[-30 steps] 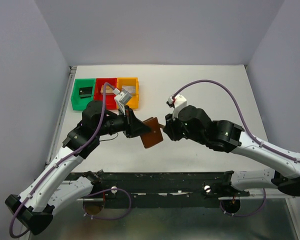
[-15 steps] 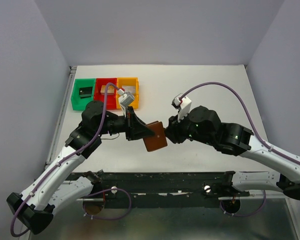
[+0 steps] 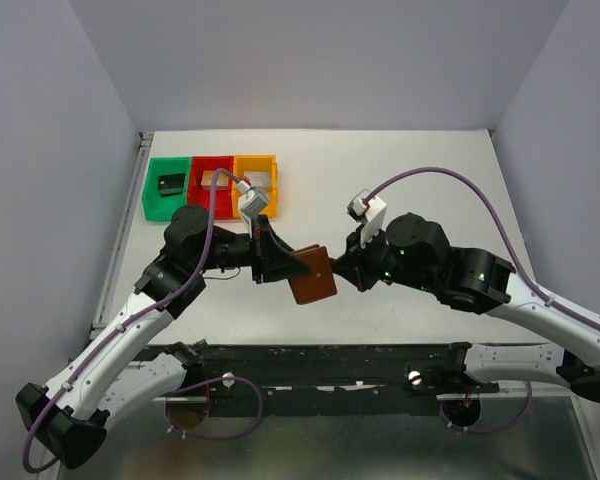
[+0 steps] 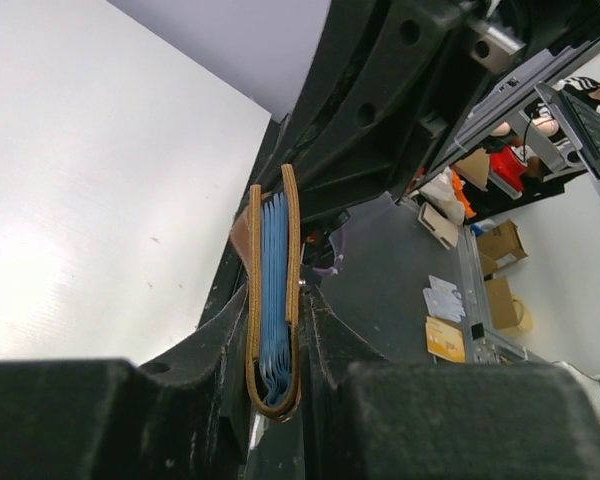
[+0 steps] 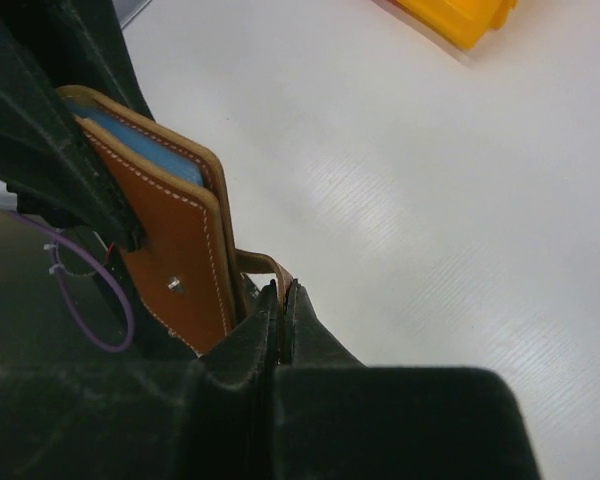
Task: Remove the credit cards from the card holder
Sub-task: Open the card holder.
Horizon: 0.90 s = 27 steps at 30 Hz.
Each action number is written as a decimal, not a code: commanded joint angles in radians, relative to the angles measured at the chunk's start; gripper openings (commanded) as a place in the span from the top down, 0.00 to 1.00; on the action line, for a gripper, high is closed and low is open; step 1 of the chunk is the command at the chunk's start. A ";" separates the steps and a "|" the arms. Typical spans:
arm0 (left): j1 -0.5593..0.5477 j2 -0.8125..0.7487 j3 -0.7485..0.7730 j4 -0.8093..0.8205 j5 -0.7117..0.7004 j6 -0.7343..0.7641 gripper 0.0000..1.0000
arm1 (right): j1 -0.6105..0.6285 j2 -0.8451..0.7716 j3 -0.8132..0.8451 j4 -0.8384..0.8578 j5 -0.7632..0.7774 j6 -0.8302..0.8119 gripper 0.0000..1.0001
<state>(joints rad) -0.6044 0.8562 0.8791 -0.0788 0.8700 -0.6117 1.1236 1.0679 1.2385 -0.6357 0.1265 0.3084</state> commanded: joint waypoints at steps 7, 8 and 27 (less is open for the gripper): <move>0.011 -0.020 -0.207 0.397 -0.086 -0.123 0.34 | -0.001 -0.074 -0.010 -0.038 -0.090 -0.003 1.00; 0.009 -0.019 -0.233 0.445 -0.091 -0.156 0.32 | -0.002 -0.075 -0.013 -0.038 -0.090 0.006 1.00; 0.009 -0.045 -0.462 0.869 -0.157 -0.338 0.01 | -0.001 -0.037 0.056 -0.119 -0.117 0.067 1.00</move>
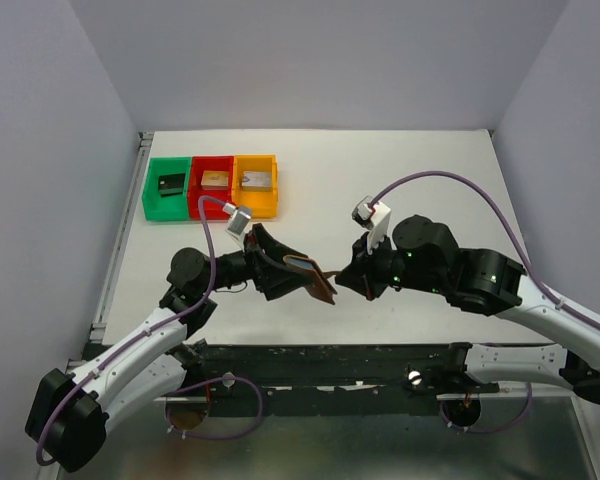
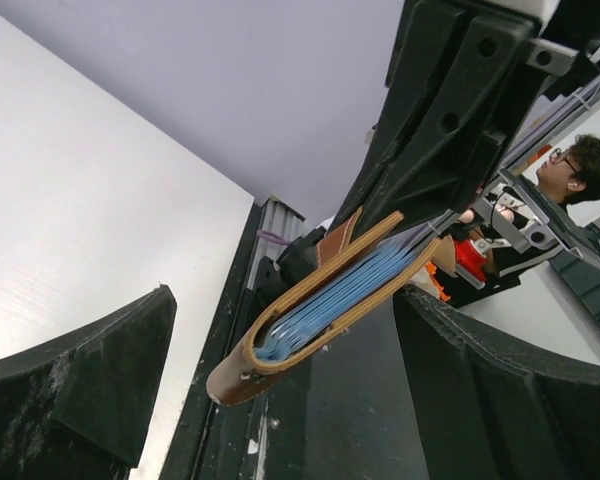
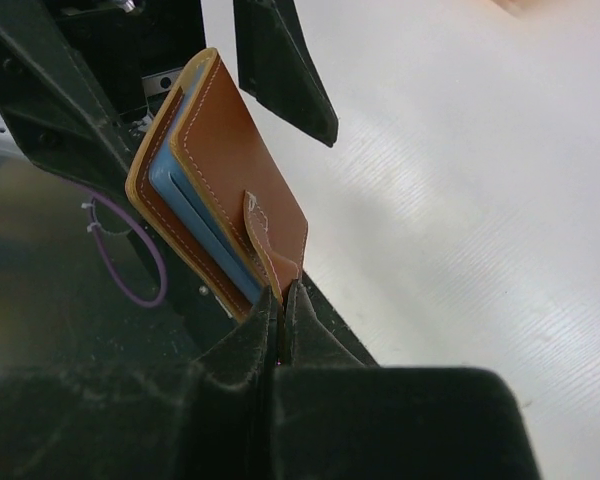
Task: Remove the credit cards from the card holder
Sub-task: Open the card holder.
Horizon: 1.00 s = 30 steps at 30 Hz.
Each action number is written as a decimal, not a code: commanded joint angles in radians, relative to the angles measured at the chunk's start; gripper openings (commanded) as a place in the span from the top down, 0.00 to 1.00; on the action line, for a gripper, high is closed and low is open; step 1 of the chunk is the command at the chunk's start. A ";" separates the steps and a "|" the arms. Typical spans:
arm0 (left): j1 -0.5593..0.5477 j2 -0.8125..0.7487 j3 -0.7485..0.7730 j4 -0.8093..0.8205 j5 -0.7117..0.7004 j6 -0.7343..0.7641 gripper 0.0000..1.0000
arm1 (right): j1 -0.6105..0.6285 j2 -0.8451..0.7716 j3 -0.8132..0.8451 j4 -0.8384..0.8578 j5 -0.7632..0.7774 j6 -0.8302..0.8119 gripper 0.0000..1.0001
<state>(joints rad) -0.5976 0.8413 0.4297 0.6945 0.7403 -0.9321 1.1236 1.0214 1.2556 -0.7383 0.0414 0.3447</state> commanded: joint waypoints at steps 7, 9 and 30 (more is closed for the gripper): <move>0.004 -0.038 -0.029 0.036 -0.021 -0.024 0.01 | -0.001 0.022 0.062 -0.044 -0.021 0.062 1.00; 0.002 -0.031 -0.040 0.036 -0.012 -0.031 0.01 | -0.001 0.023 0.068 -0.047 -0.023 0.069 1.00; 0.002 -0.070 -0.163 0.165 -0.047 -0.114 0.01 | -0.002 0.017 0.024 -0.007 -0.006 0.166 1.00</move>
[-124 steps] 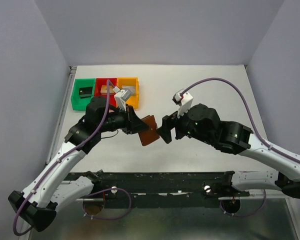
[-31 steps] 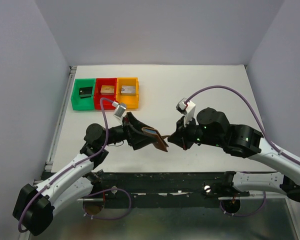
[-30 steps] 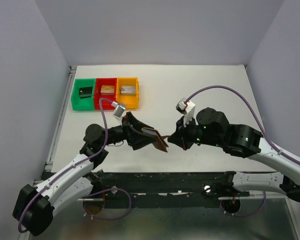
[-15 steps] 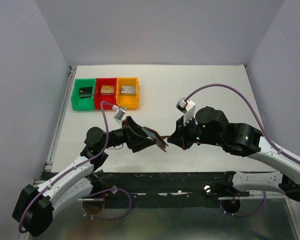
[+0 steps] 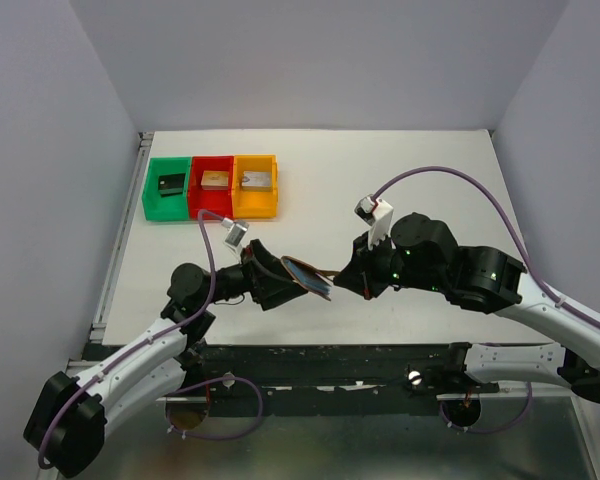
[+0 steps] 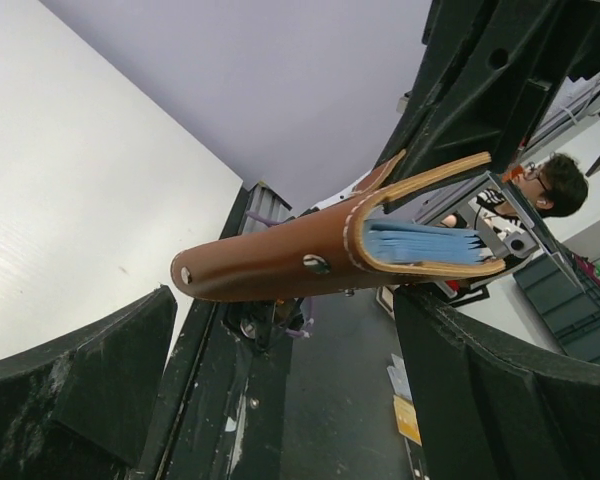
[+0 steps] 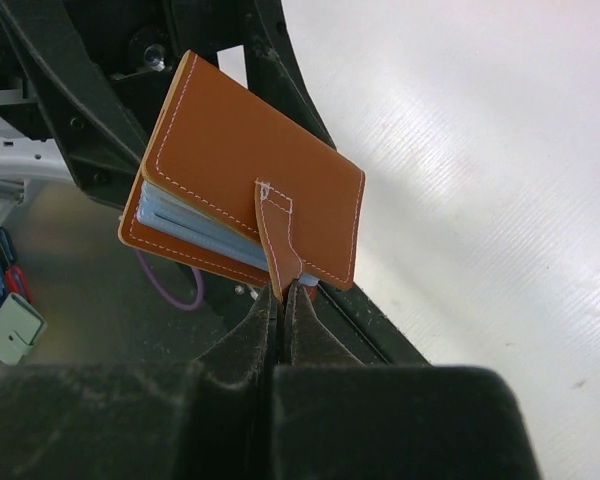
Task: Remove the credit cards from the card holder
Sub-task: Open the card holder.
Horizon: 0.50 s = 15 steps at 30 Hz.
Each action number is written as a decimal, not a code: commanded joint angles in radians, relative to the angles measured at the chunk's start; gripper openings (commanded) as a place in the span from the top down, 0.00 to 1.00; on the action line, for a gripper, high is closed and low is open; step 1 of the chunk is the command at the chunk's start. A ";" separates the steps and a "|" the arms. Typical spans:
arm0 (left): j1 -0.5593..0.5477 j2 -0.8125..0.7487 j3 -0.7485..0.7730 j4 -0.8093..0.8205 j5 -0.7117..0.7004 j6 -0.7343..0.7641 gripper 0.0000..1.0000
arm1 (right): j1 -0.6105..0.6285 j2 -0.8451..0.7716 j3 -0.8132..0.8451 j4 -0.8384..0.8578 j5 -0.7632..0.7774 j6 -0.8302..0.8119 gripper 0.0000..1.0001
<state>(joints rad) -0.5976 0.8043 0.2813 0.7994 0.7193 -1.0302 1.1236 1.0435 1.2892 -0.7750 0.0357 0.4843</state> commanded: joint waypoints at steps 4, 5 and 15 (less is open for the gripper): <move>0.004 -0.068 -0.028 0.060 -0.038 -0.016 0.01 | -0.002 0.001 0.002 0.019 0.007 0.020 1.00; 0.002 -0.076 -0.031 0.060 -0.043 -0.016 0.01 | -0.001 0.001 0.005 0.016 0.009 0.020 1.00; 0.002 -0.108 -0.041 0.064 -0.067 -0.031 0.01 | -0.001 0.016 0.018 0.013 0.003 0.013 1.00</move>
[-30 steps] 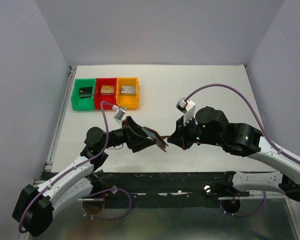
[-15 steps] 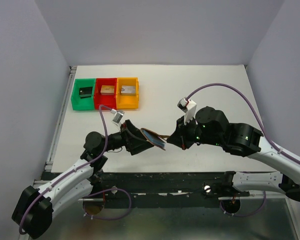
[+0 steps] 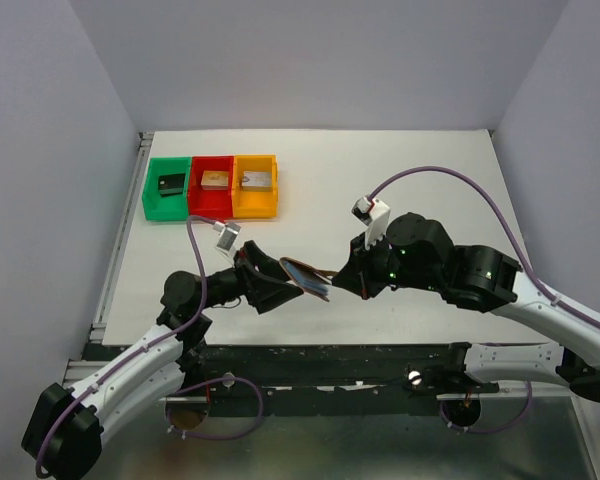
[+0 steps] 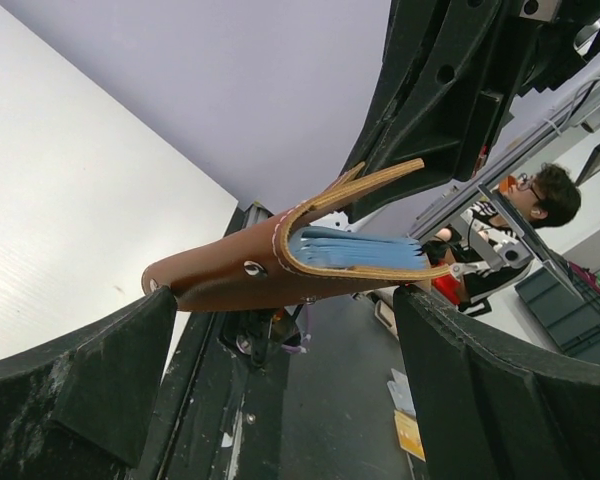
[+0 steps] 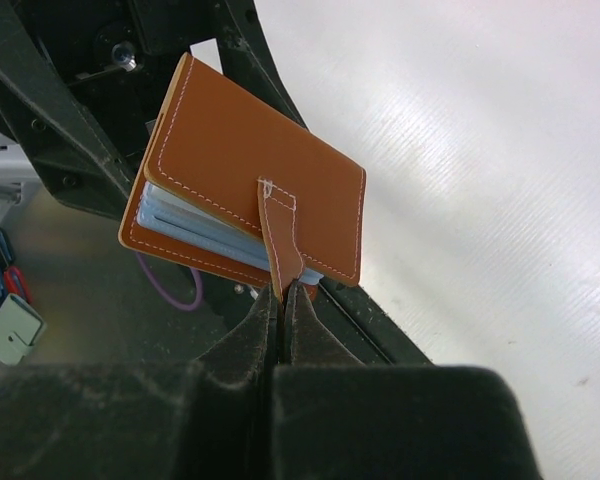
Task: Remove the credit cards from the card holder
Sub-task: Open the card holder.
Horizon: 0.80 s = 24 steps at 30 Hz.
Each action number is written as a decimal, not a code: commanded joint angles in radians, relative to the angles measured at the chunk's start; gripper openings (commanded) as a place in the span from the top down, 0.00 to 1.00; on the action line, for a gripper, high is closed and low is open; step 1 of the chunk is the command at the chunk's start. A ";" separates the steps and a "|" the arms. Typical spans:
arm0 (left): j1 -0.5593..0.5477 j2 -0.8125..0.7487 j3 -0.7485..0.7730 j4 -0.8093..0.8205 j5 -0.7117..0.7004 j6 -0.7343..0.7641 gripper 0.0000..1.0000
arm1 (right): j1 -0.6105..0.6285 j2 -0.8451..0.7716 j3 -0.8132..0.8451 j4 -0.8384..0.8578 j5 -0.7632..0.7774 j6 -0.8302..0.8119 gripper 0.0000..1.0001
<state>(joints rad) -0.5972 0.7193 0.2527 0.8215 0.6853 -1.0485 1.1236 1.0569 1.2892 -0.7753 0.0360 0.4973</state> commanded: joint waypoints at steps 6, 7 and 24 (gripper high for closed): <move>0.004 -0.092 -0.030 0.016 -0.073 -0.011 0.01 | -0.001 -0.006 0.019 0.005 0.013 -0.006 1.00; 0.004 -0.106 -0.038 0.015 -0.084 -0.010 0.01 | -0.001 -0.005 0.019 0.005 0.013 -0.005 1.00; 0.005 -0.084 -0.069 0.125 -0.027 0.002 0.20 | -0.002 0.000 0.013 0.030 -0.028 -0.008 1.00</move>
<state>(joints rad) -0.5957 0.6163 0.1940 0.8600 0.6209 -1.0569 1.1236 1.0599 1.2892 -0.7750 0.0345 0.4965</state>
